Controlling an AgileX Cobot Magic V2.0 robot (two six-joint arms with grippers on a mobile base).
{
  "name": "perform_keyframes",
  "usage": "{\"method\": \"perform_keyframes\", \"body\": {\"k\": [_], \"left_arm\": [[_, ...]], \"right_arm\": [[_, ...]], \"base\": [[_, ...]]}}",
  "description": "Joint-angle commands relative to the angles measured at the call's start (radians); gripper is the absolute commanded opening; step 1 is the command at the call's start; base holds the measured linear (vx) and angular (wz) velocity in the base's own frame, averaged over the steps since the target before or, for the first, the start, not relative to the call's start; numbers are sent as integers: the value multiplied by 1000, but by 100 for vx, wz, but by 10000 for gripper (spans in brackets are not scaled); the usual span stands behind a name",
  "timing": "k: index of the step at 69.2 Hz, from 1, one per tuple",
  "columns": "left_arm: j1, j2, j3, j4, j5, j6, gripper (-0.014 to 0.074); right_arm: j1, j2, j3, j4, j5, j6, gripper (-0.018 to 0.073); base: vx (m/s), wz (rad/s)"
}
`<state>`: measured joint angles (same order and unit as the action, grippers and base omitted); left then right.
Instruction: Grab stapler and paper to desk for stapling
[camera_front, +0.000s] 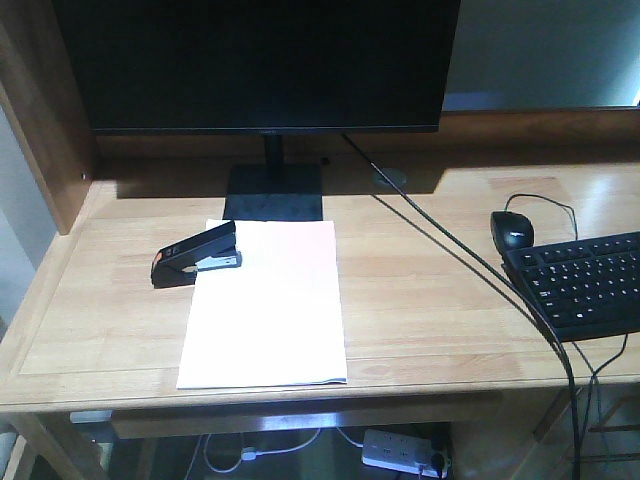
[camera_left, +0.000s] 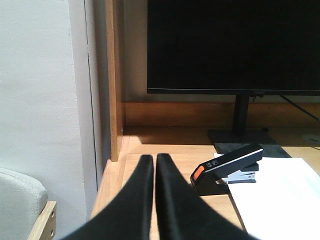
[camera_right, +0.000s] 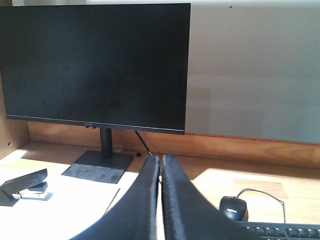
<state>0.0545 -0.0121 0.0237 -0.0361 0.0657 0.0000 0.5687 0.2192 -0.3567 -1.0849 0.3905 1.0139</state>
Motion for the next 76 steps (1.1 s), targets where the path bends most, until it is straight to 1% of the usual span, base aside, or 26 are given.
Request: {"method": "perform_keyframes", "body": {"k": [1,4,7,12,17,18,19,20,21,22,25,28,29,30,32,35,39,42,45,49,51,57,60,63,71,76], "left_arm": [[-3,-16,12,-1,-66,-6,-6],[-3,-16,12,-1,-66,-6,-6],[-3,-16,12,-1,-66,-6,-6],[-3,-16,12,-1,-66,-6,-6],[-3,-16,12,-1,-66,-6,-6],[-3,-16,12,-1,-66,-6,-6],[-3,-16,12,-1,-66,-6,-6],[-3,-16,12,-1,-66,-6,-6],[-3,-16,12,-1,-66,-6,-6],[-3,-16,12,-1,-66,-6,-6],[-3,-16,12,-1,-66,-6,-6],[-3,-16,12,-1,-66,-6,-6],[-3,-16,12,-1,-66,-6,-6],[-3,-16,12,-1,-66,-6,-6],[-3,-16,12,-1,-66,-6,-6],[-3,-16,12,-1,-66,-6,-6],[-3,-16,12,-1,-66,-6,-6],[-3,-16,12,-1,-66,-6,-6],[-3,-16,12,-1,-66,-6,-6],[-3,-16,12,-1,-66,-6,-6],[-3,-16,12,-1,-66,-6,-6],[-3,-16,12,-1,-66,-6,-6],[-3,-16,12,-1,-66,-6,-6],[-3,-16,12,-1,-66,-6,-6],[-3,-16,12,-1,-66,-6,-6],[-3,-16,12,-1,-66,-6,-6]], "right_arm": [[-2,12,-26,-26,-36,-26,-10],[-11,11,-27,-15,-42,-57,-10],[-25,9,-27,24,-49,-97,-10],[-89,9,-27,150,-65,-214,-10],[-173,9,-27,320,-82,-375,-10],[-193,9,-27,352,-84,-390,-10],[-223,9,-27,385,-92,-437,-10],[-233,9,-27,419,-95,-469,-10],[-263,9,-27,469,-104,-501,-10],[-274,9,-27,486,-112,-532,-10],[-355,9,-27,601,-141,-646,-10],[-411,9,-27,721,-170,-746,-10],[-420,9,-27,739,-178,-781,-10],[-444,9,-27,774,-187,-816,-10],[-473,9,-26,861,-201,-888,-10],[-509,9,-19,958,-223,-1014,-10],[-550,9,-5,1085,-257,-1136,-10],[-568,9,13,1144,-272,-1207,-10],[-575,3,30,1161,-287,-1226,-10],[-571,-19,60,1135,-302,-1211,-10],[-568,-40,77,1103,-310,-1185,-10],[-556,-100,142,1002,-343,-1060,-10],[-555,-139,179,976,-357,-1005,-10],[-557,-172,209,970,-367,-982,-10],[-557,-244,294,986,-391,-966,-10],[-557,-240,343,988,-447,-954,-10]], "base": [[0,0],[0,0],[0,0],[0,0],[0,0],[0,0],[0,0],[0,0],[0,0],[0,0],[0,0],[0,0],[0,0],[0,0],[0,0],[0,0],[0,0],[0,0],[0,0],[0,0],[0,0],[0,0],[0,0],[0,0],[0,0],[0,0]]}}
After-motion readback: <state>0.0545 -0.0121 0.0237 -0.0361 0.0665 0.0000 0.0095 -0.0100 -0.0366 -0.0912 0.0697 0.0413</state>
